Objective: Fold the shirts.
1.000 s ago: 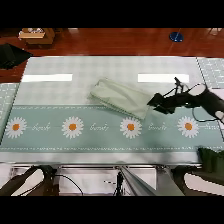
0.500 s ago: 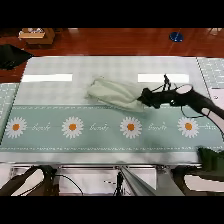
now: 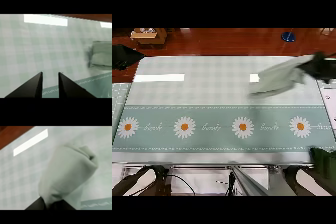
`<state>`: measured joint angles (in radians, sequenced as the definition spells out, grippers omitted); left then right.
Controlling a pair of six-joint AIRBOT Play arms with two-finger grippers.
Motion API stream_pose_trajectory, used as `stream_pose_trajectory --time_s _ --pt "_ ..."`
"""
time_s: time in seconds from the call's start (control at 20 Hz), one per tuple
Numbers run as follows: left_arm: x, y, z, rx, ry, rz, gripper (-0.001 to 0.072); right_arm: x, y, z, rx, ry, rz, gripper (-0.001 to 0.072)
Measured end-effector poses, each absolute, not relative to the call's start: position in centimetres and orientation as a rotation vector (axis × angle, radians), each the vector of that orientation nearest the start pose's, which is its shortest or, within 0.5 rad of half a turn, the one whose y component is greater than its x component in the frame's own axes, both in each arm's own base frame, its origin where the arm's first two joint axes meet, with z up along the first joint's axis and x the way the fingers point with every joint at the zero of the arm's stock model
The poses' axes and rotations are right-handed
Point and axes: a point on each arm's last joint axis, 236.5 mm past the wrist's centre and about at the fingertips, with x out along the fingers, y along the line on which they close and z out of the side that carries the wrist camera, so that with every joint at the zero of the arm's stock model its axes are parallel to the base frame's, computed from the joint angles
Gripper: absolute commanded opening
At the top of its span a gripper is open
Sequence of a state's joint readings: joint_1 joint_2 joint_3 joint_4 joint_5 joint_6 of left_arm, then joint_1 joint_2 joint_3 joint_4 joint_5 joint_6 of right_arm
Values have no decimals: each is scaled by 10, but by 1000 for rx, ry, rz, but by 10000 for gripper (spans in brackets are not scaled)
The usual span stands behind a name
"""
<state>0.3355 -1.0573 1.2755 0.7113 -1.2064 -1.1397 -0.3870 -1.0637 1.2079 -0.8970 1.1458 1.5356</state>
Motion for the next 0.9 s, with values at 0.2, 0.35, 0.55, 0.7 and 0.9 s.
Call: stream_pose_trajectory --time_s 0.2,0.35,0.55,0.7,0.9 --pt "397 -39 208 -405 696 -439 271 316 -110 164 679 885 -229 29" --pt "397 -39 208 -403 695 -440 271 235 -157 141 638 1072 -467 29" --pt "399 -38 205 -391 697 -444 271 145 -188 127 626 1286 -729 29" --pt "401 -37 201 -390 703 -444 271 102 -194 117 625 1409 -851 29" --pt "408 -32 202 -390 682 -425 270 54 -200 97 596 1578 -988 29"
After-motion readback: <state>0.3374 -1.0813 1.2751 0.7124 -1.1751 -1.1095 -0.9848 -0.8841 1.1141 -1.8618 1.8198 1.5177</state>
